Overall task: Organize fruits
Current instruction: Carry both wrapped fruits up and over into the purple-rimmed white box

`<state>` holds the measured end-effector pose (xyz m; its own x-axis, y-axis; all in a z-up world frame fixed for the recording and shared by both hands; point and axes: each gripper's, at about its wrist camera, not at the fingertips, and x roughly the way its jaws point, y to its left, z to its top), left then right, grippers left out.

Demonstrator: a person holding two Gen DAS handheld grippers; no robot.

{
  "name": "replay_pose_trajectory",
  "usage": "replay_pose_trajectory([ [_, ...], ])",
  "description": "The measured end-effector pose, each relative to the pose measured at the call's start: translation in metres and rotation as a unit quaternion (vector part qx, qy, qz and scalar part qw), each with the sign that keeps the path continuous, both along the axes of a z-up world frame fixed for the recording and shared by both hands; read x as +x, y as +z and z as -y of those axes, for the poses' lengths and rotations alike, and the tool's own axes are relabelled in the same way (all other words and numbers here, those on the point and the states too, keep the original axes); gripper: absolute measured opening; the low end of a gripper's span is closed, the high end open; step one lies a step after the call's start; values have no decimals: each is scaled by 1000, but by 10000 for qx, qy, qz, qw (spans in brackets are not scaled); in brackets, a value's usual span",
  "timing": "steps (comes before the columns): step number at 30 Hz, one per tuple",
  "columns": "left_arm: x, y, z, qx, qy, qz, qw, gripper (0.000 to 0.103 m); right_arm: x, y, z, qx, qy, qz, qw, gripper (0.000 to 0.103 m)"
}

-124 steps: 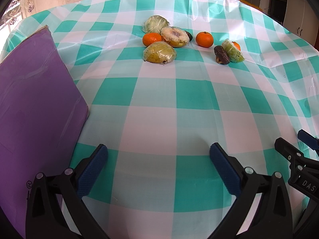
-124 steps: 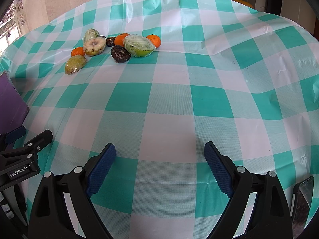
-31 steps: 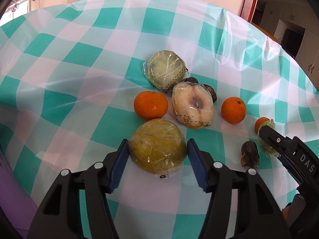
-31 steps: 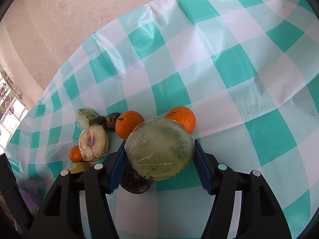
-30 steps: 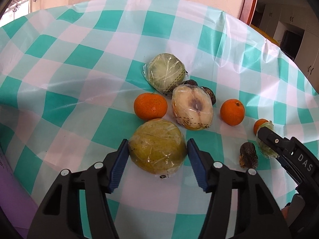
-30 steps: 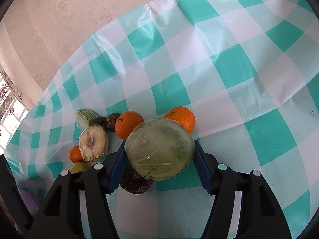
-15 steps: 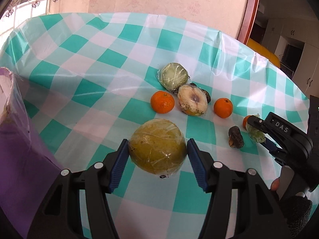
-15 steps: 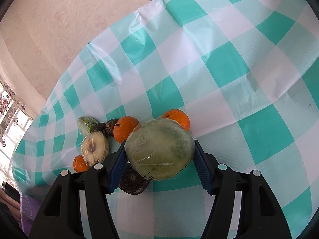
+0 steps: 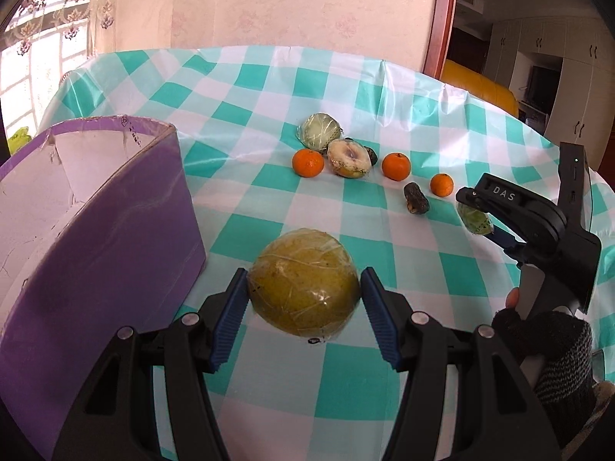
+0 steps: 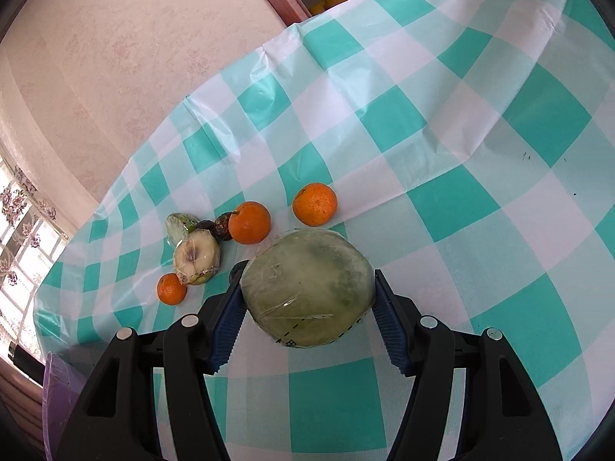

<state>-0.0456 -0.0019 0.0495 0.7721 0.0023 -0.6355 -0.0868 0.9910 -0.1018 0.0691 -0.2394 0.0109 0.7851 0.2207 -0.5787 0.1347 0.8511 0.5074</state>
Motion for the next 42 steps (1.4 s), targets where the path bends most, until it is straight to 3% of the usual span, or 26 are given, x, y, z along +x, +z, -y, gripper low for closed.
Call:
replay_pose_trajectory([
  [8,-48,14,3,150,-224,181,9995,59,-46,2,-11,-205,-31,60,9998,62],
  [17,-98,53,1,286,-452,775,9956,60,-81,-2,-21,-158,155,-114,9997,62],
  [25,-132,85,-50,120,24,1060,9943,60,-101,-2,-39,-40,528,-90,9986,62],
  [32,-162,95,-97,90,439,1053,9934,60,-113,9,-66,23,900,12,9959,62],
  [38,-170,95,-139,-73,825,962,9919,60,-130,46,-105,128,1523,433,9873,62],
  [42,-171,90,-160,-81,1078,893,9901,60,-144,79,-139,56,2048,829,9753,62],
])
